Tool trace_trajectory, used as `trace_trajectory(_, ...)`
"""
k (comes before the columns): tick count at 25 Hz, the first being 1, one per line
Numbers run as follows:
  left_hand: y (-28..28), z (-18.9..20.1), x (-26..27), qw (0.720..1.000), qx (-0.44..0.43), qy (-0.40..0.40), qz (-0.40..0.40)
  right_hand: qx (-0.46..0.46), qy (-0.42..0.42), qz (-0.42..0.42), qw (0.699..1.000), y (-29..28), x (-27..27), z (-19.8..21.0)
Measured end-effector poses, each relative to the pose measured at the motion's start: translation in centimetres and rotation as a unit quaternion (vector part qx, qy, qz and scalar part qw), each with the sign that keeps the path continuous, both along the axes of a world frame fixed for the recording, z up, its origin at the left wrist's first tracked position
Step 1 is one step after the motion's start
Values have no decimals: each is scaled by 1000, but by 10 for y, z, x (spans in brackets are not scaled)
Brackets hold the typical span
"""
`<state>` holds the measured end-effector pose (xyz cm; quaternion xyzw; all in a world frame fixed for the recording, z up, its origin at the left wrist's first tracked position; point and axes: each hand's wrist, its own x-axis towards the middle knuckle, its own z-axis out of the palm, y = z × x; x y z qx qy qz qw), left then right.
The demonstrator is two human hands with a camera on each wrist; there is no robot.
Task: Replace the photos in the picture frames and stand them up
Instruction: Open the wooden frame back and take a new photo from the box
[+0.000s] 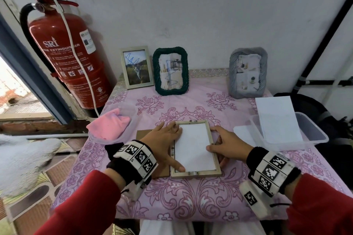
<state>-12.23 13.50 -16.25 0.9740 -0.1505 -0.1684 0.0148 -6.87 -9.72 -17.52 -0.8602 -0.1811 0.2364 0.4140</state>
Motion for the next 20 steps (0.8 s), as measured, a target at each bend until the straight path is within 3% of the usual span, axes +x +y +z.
trace_trajectory(20, -11, 6, 6, 1000, -19, -12, -3, 9, 0, 1, 1000, 0, -2, 1)
